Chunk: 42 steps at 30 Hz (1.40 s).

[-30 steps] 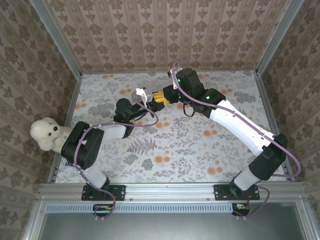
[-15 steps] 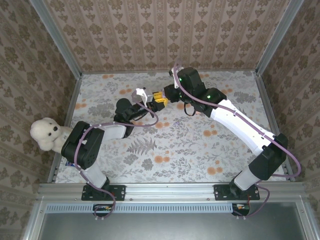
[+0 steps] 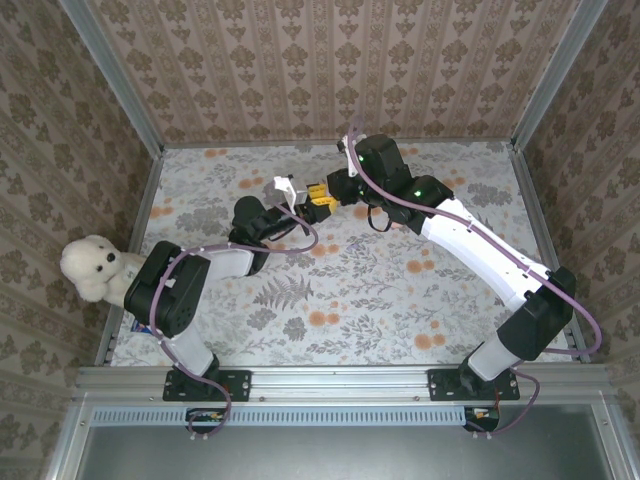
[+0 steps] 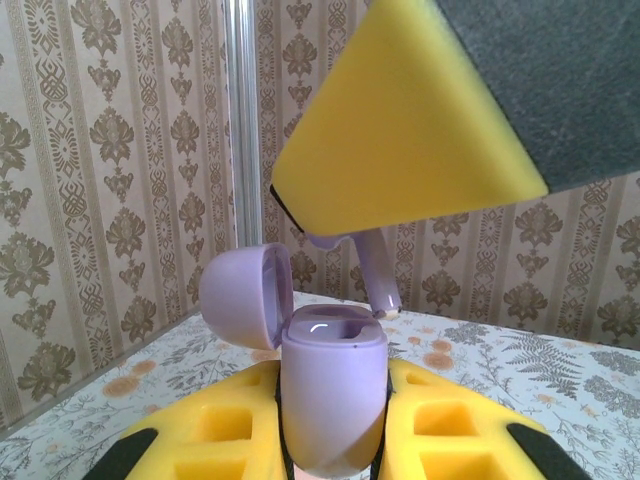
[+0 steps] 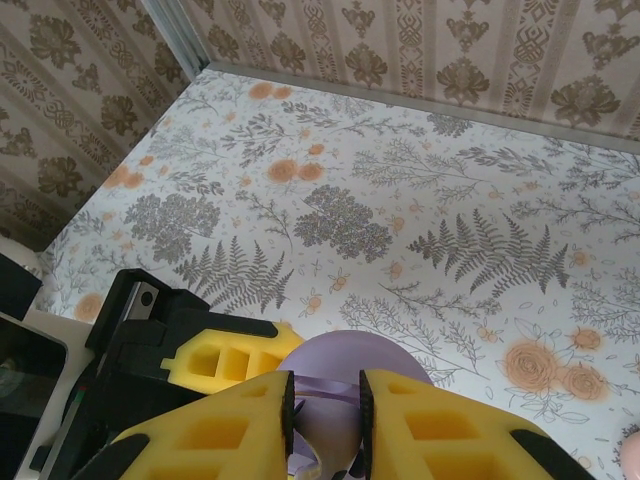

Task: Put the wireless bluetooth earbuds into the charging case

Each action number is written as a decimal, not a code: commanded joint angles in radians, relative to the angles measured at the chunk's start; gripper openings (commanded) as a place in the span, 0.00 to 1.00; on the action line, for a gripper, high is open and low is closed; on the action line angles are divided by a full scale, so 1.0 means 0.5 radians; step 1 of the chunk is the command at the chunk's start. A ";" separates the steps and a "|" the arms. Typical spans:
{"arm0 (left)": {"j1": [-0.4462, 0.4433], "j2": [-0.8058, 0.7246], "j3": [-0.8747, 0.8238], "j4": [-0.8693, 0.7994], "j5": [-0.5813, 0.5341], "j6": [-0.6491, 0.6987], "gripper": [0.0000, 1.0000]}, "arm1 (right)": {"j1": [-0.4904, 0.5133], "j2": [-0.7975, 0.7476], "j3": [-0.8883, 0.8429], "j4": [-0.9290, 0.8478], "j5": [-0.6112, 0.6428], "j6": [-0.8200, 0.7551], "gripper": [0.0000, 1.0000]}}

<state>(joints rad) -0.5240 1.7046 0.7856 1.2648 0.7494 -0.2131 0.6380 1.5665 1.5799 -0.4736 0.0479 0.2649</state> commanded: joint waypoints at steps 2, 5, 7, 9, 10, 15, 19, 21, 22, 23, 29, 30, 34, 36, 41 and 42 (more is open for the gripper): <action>-0.010 -0.001 0.054 0.054 0.050 -0.013 0.00 | -0.008 0.009 -0.007 0.030 -0.005 0.012 0.26; -0.010 -0.005 0.052 0.053 0.052 -0.013 0.00 | -0.009 0.012 -0.022 0.035 0.014 0.000 0.26; -0.011 -0.010 0.055 0.055 0.053 -0.013 0.00 | -0.012 0.018 -0.033 0.038 0.027 -0.009 0.26; -0.011 -0.010 0.054 0.052 0.053 -0.013 0.00 | -0.012 0.022 -0.037 0.037 0.037 -0.017 0.25; -0.011 -0.008 0.055 0.052 0.055 -0.015 0.00 | -0.014 0.024 -0.040 0.039 0.047 -0.024 0.26; -0.011 -0.008 0.058 0.054 0.062 -0.015 0.00 | -0.032 0.027 -0.043 0.041 0.062 -0.021 0.25; -0.011 -0.007 0.058 0.056 0.060 -0.019 0.00 | -0.040 0.027 -0.026 0.044 0.049 -0.014 0.26; -0.013 -0.007 0.056 0.056 0.060 -0.017 0.00 | -0.040 0.022 -0.009 0.039 0.034 -0.007 0.25; -0.014 -0.007 0.054 0.053 0.060 -0.018 0.00 | -0.040 0.013 0.002 0.036 0.023 -0.002 0.25; -0.014 -0.007 0.054 0.053 0.062 -0.017 0.00 | -0.041 0.005 0.005 0.034 0.013 0.001 0.25; -0.014 -0.007 0.054 0.054 0.062 -0.015 0.00 | -0.038 -0.076 0.006 0.060 -0.037 0.042 0.25; -0.014 -0.006 0.055 0.052 0.060 -0.016 0.00 | -0.041 -0.085 0.008 0.059 -0.040 0.045 0.25; -0.014 -0.006 0.055 0.054 0.064 -0.016 0.00 | -0.038 -0.103 0.007 0.068 -0.041 0.047 0.25; -0.014 -0.007 0.055 0.054 0.064 -0.019 0.00 | -0.040 -0.102 0.004 0.075 -0.034 0.042 0.25; -0.014 -0.010 0.058 0.054 0.065 -0.022 0.00 | -0.042 -0.068 -0.005 0.085 -0.023 0.037 0.25; -0.014 -0.013 0.058 0.054 0.065 -0.022 0.00 | -0.040 -0.063 -0.005 0.088 -0.024 0.038 0.25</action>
<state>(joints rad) -0.5243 1.7046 0.7883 1.2644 0.7567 -0.2138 0.6224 1.5421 1.5688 -0.4568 0.0437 0.2687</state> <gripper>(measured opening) 0.203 0.252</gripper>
